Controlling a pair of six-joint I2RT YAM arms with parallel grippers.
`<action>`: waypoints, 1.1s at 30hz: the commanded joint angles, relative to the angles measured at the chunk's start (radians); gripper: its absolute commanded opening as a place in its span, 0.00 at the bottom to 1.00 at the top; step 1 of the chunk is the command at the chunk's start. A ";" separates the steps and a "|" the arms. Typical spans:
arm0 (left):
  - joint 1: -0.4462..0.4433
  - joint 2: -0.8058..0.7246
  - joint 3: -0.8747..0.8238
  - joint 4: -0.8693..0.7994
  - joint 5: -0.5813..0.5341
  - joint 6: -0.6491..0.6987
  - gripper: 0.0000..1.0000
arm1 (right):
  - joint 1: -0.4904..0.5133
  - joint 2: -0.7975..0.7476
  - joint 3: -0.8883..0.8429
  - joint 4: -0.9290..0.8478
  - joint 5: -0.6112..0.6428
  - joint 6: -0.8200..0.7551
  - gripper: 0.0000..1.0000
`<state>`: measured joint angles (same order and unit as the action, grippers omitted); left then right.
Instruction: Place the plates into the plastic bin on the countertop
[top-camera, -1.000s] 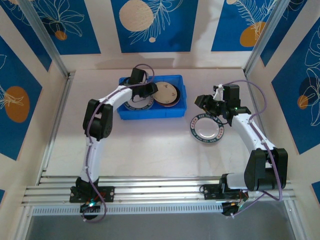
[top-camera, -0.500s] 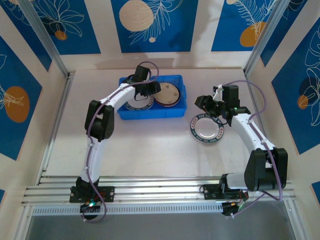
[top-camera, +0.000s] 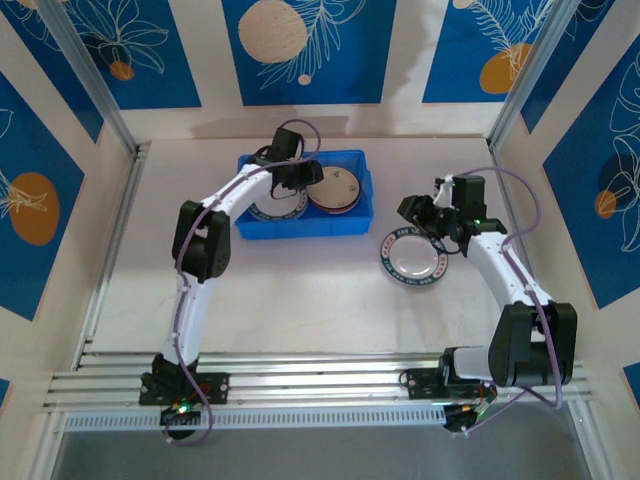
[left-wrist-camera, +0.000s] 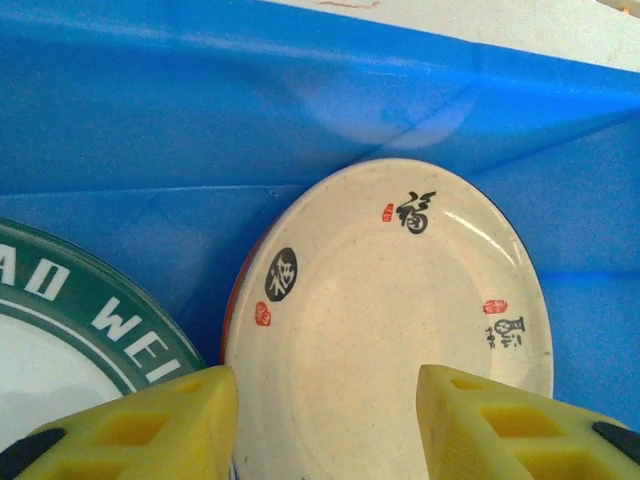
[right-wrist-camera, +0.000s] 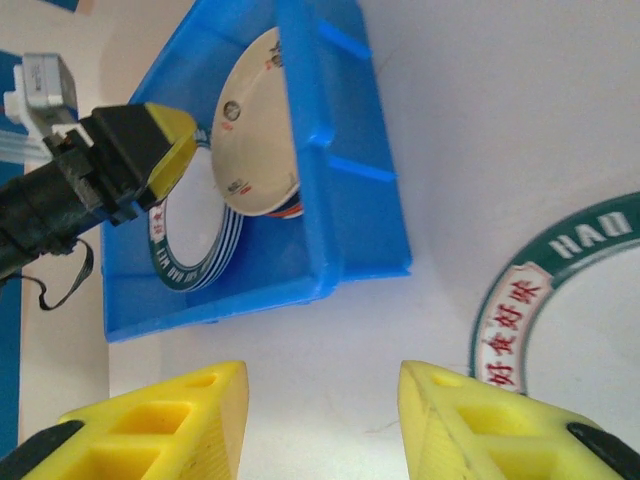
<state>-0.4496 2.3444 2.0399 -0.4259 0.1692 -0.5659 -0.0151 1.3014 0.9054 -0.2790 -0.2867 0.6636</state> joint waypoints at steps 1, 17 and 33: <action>-0.028 -0.118 -0.030 0.027 -0.006 0.041 0.51 | -0.036 -0.058 -0.026 -0.023 -0.001 -0.014 0.44; -0.166 -0.566 -0.412 0.122 0.193 0.041 0.55 | -0.279 -0.249 -0.247 -0.103 0.036 0.008 0.44; -0.251 -0.630 -0.761 0.433 0.384 -0.126 0.55 | -0.354 -0.336 -0.466 -0.112 0.060 0.105 0.42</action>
<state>-0.6930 1.7329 1.2877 -0.1169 0.4854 -0.6567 -0.3626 0.9699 0.4625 -0.4084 -0.2230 0.7425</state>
